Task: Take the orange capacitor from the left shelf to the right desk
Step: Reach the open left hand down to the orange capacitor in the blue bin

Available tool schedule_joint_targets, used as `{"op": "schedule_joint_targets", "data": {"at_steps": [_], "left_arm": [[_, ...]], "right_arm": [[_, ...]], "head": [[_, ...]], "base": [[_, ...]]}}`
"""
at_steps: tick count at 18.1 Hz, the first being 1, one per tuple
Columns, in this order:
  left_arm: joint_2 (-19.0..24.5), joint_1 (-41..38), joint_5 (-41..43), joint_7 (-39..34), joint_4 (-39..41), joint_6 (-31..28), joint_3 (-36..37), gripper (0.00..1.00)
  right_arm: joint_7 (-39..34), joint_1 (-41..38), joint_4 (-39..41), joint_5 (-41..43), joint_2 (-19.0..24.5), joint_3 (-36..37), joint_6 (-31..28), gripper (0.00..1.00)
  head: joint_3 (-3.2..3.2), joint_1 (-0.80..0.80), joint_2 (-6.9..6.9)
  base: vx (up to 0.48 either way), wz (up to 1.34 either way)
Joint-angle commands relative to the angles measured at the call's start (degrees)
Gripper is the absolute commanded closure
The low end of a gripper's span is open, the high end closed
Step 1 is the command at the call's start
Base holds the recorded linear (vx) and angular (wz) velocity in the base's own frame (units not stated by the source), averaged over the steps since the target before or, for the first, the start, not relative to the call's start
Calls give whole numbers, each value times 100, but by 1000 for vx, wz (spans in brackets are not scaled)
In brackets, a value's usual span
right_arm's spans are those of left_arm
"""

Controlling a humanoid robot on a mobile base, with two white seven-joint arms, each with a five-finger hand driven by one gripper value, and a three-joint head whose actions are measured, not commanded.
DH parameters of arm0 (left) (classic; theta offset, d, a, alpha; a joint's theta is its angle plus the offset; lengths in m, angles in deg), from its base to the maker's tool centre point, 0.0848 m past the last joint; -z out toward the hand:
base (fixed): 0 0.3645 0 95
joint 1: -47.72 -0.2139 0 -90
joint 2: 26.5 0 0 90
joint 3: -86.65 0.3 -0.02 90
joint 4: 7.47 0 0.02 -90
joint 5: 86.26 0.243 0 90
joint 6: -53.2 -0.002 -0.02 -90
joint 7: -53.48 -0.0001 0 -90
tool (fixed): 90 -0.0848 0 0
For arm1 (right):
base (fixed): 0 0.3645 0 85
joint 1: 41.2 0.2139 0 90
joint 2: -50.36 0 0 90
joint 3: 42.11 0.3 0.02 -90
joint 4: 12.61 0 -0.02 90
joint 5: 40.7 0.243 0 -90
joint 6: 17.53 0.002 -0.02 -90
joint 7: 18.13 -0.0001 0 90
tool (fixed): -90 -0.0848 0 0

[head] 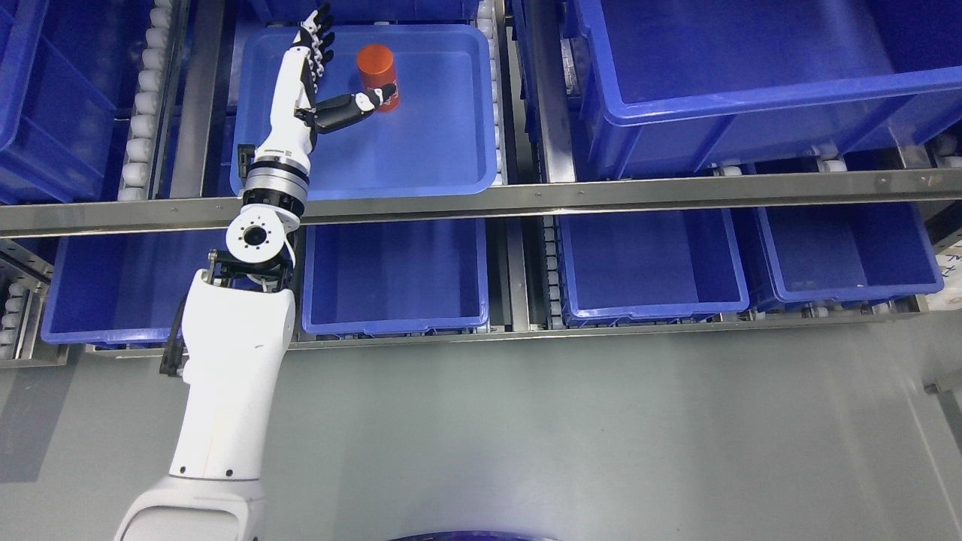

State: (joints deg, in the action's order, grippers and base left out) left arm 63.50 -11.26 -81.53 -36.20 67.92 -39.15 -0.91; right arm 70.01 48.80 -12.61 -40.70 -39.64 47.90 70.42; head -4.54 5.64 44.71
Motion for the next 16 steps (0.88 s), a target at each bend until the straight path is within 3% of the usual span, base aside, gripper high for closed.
{"op": "schedule_joint_targets", "data": {"at_steps": [1, 11, 16], "left_arm": [[100, 421, 46, -5, -1411, 60, 459, 1], [100, 897, 55, 12, -2168, 183, 451, 7], [100, 985, 37, 21, -2257, 201, 380, 20]], "right_arm": [[1, -70, 193, -35, -100, 61, -14, 0], [1, -70, 193, -35, -100, 61, -14, 0], [1, -70, 193, -35, -100, 61, -14, 0]], "head": [[0, 0, 0], [0, 0, 0], [0, 0, 0]], "base": [[0, 0], [0, 0], [0, 0]]}}
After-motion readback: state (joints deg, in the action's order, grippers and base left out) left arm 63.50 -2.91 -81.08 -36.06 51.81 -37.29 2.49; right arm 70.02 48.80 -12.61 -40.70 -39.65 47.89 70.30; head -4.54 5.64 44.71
